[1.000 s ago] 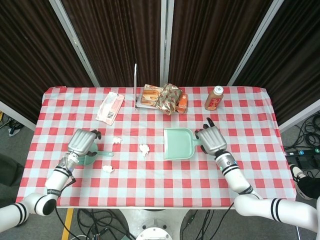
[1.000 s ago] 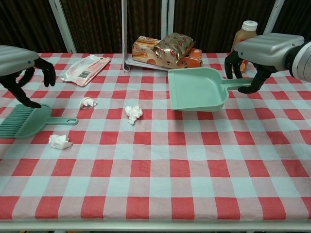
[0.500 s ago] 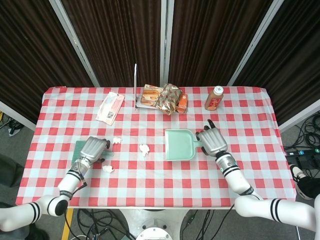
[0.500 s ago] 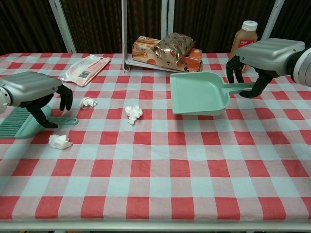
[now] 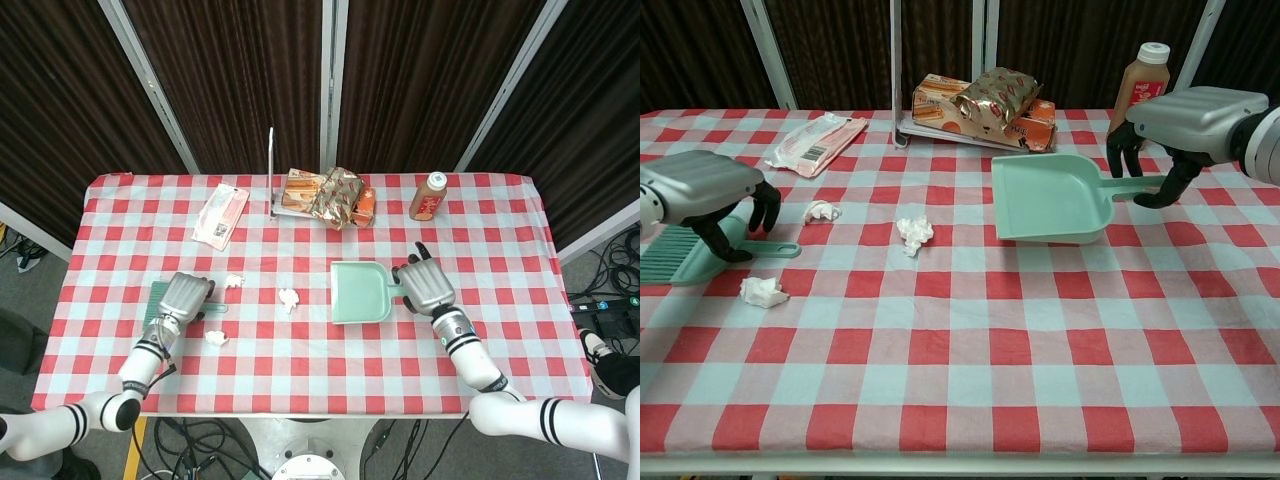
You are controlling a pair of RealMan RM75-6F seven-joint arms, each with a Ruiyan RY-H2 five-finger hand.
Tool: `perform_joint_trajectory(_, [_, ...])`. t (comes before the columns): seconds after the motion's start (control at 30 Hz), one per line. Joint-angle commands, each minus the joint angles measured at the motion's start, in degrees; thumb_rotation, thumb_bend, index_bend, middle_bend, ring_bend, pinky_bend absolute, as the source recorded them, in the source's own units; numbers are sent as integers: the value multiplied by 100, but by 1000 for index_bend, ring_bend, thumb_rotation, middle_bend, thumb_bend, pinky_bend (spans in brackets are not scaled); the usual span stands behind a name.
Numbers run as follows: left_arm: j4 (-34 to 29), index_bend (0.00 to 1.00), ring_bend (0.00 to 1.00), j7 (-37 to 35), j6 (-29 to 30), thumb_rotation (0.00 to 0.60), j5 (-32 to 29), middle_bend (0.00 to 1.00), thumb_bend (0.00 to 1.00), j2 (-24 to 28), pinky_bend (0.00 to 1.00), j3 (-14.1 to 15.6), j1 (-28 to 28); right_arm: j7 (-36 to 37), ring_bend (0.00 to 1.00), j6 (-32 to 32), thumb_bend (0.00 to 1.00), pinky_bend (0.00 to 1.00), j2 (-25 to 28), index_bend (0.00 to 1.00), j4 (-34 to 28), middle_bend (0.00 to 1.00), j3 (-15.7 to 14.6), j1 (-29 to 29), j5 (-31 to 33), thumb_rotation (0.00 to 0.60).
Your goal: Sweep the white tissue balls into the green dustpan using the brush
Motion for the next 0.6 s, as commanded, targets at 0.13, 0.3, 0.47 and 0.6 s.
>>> perform_joint_trajectory(0.13, [74, 466, 752, 303, -50, 600, -237, 474, 232, -95, 866, 39, -109, -3, 245, 14, 386, 76, 0, 629, 4, 580, -17, 14, 30, 600])
perform_joint_trajectory(0.3, [135, 466, 752, 427, -76, 600, -385, 474, 234, -137, 866, 80, -140, -6, 245, 19, 386, 76, -1, 629, 16, 580, -34, 25, 64, 600])
perform_joint_trajectory(0.47, [159, 467, 752, 457, -122, 600, -499, 475, 248, -148, 865, 114, -166, -12, 245, 8, 386, 77, -59, 629, 57, 580, -69, 39, 90, 600])
perform_joint_trajectory(0.6, [184, 481, 752, 396, -148, 600, -505, 482, 274, -150, 866, 129, -191, -7, 245, 9, 386, 76, -149, 629, 107, 579, -109, 40, 76, 600])
